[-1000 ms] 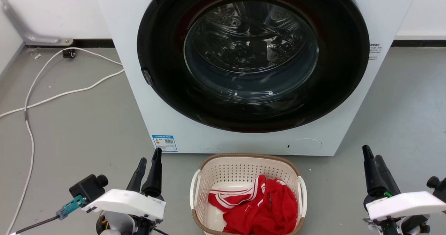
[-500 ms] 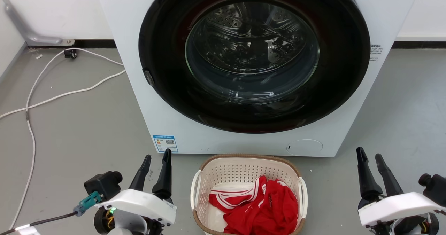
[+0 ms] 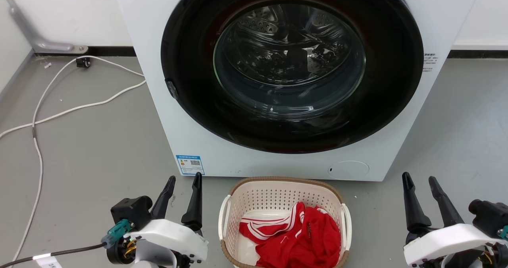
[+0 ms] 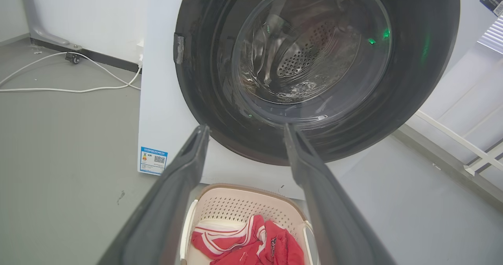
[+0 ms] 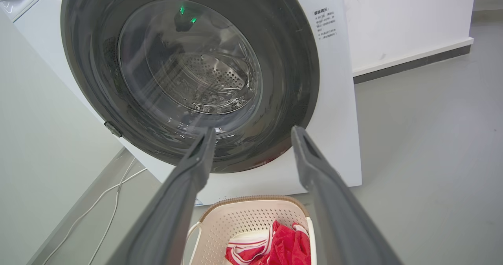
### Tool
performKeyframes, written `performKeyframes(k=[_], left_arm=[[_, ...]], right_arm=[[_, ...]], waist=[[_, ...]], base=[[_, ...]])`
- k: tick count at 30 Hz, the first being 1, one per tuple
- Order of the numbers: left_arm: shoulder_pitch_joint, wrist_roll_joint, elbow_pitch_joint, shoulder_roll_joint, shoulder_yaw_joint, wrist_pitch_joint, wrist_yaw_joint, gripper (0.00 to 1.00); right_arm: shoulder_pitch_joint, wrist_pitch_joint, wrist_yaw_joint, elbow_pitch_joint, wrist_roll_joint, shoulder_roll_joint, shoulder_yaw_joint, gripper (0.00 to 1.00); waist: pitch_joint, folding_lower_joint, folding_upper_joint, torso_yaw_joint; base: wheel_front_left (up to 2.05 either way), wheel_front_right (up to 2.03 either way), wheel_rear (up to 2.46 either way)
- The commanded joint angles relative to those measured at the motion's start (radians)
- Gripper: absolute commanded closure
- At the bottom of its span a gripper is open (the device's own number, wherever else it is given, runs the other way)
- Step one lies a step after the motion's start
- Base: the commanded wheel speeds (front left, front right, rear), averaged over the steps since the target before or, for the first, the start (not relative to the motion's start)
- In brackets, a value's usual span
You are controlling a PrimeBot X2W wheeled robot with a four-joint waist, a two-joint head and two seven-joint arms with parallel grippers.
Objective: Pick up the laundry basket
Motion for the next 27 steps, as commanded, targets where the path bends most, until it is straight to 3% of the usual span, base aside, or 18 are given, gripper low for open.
performKeyframes(k=[1, 27], left_arm=[[-0.022, 0.026, -0.005, 0.006, -0.007, -0.011, 0.004, 0.0], [-0.013, 0.237, 0.032, -0.001, -0.032, -0.071, 0.01, 0.0]], right_arm=[[0.001, -0.004, 0.0, -0.017, -0.028, 0.001, 0.001, 0.0], [0.046, -0.016, 0.0, -0.069, -0.231, 0.002, -0.011, 0.0]], waist=[[-0.001, -0.0001, 0.0, 0.0], [-0.008, -0.0001, 0.0, 0.007]], base=[[0.0, 0.0, 0.0], [0.0, 0.0, 0.0]])
